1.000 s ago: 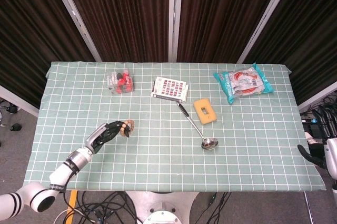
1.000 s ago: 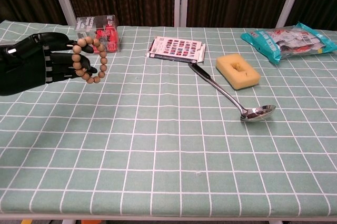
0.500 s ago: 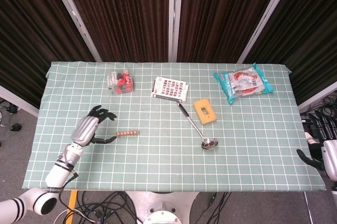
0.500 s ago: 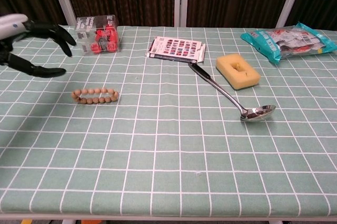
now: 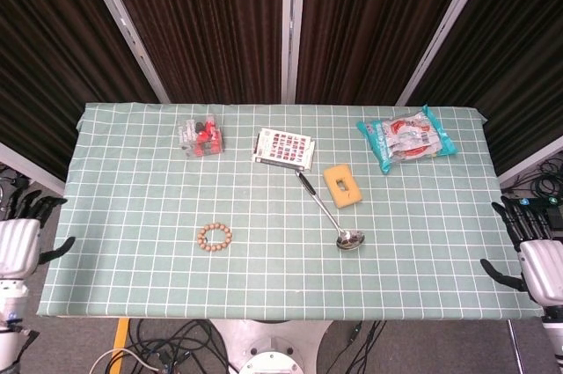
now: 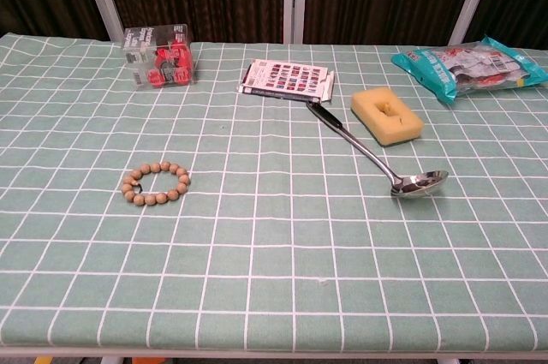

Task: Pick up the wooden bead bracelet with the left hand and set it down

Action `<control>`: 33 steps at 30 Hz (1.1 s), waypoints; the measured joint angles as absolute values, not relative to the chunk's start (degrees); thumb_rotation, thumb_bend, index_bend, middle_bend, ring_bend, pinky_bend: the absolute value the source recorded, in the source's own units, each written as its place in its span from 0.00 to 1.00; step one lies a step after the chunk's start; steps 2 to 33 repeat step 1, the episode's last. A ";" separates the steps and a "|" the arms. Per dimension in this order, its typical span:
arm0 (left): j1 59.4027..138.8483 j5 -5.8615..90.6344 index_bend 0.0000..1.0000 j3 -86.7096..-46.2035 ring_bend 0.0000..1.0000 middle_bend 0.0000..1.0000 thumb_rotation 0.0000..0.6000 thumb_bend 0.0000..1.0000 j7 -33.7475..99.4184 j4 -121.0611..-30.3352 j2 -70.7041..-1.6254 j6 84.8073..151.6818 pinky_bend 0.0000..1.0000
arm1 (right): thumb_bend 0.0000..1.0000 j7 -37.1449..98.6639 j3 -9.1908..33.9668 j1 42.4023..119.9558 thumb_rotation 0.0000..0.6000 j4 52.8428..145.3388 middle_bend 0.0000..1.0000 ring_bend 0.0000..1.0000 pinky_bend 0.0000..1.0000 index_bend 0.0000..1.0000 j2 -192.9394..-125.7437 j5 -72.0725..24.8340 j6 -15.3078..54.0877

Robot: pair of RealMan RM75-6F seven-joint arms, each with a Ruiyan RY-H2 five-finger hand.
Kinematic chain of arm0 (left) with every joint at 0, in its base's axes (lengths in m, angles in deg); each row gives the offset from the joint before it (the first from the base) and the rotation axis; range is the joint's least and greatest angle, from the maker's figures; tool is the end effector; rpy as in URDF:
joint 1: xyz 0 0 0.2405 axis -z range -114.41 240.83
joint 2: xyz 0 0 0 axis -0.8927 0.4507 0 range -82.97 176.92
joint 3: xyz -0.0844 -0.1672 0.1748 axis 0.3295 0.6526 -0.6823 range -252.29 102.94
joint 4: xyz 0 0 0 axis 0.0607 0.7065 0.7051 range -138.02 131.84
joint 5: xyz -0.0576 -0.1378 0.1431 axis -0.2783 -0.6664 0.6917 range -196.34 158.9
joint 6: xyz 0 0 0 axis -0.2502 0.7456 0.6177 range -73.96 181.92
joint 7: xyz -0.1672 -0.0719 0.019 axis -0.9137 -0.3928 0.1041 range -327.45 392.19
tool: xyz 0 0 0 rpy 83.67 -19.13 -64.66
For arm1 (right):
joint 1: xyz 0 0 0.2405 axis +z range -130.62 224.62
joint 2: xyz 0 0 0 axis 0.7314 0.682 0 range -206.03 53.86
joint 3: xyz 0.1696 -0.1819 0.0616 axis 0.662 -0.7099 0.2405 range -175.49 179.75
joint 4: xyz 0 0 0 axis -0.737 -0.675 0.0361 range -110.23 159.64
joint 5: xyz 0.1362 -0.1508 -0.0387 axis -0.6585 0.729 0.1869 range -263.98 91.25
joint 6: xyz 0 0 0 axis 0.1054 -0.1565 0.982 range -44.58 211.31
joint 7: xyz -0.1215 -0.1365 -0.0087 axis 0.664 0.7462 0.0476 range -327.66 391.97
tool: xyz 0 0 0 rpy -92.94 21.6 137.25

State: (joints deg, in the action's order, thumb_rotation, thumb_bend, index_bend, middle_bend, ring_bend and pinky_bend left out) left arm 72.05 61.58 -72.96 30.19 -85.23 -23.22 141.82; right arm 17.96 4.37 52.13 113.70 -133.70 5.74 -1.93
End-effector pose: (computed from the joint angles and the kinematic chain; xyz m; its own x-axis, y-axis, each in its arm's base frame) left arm -0.3327 0.2404 0.1574 0.4200 -0.0644 0.9052 0.9075 0.0334 -0.4187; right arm -0.3106 -0.2194 0.1950 0.3341 -0.0207 0.9423 -0.9377 -0.1086 0.3301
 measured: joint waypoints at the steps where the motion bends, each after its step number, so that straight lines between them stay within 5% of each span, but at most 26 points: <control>1: 71.06 61.55 0.25 -73.34 0.09 0.23 1.00 0.18 30.52 -85.98 -22.82 142.52 0.01 | 0.15 18.08 4.31 52.14 1.00 113.56 0.00 0.00 0.00 0.00 -134.04 5.98 -2.15; 33: 71.06 61.55 0.25 -73.34 0.09 0.23 1.00 0.18 30.52 -85.98 -22.82 142.52 0.01 | 0.15 18.08 4.31 52.14 1.00 113.56 0.00 0.00 0.00 0.00 -134.04 5.98 -2.15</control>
